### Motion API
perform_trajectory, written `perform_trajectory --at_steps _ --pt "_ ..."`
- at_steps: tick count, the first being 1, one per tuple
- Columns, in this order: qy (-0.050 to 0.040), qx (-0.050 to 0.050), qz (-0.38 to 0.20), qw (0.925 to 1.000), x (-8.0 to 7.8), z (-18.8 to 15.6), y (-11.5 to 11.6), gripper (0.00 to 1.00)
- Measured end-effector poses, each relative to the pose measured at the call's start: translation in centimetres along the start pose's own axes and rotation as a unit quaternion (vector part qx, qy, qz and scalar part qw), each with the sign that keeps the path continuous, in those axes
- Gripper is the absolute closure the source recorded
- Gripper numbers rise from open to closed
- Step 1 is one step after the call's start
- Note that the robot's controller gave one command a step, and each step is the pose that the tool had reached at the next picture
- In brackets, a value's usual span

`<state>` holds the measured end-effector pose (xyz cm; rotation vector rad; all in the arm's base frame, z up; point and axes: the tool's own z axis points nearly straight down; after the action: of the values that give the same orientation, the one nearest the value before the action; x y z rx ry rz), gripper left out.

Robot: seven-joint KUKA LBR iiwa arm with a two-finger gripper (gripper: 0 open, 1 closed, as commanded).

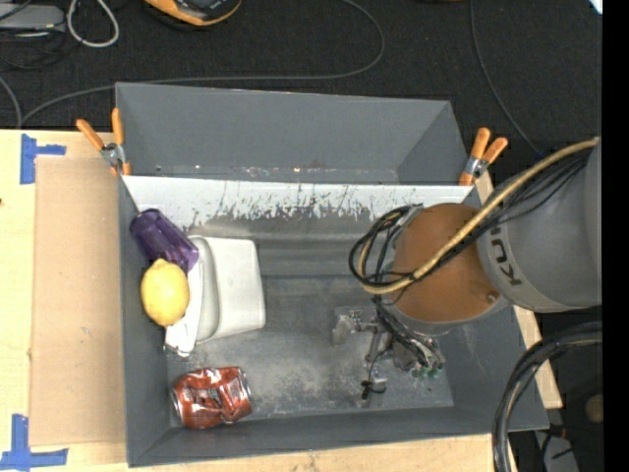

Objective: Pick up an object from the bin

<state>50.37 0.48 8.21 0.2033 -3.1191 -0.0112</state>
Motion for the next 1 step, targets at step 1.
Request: perform_trajectory --at_steps 1 --pt "-0.001 0.001 0.15 0.9887 -0.67 -0.92 5.25 0.0"
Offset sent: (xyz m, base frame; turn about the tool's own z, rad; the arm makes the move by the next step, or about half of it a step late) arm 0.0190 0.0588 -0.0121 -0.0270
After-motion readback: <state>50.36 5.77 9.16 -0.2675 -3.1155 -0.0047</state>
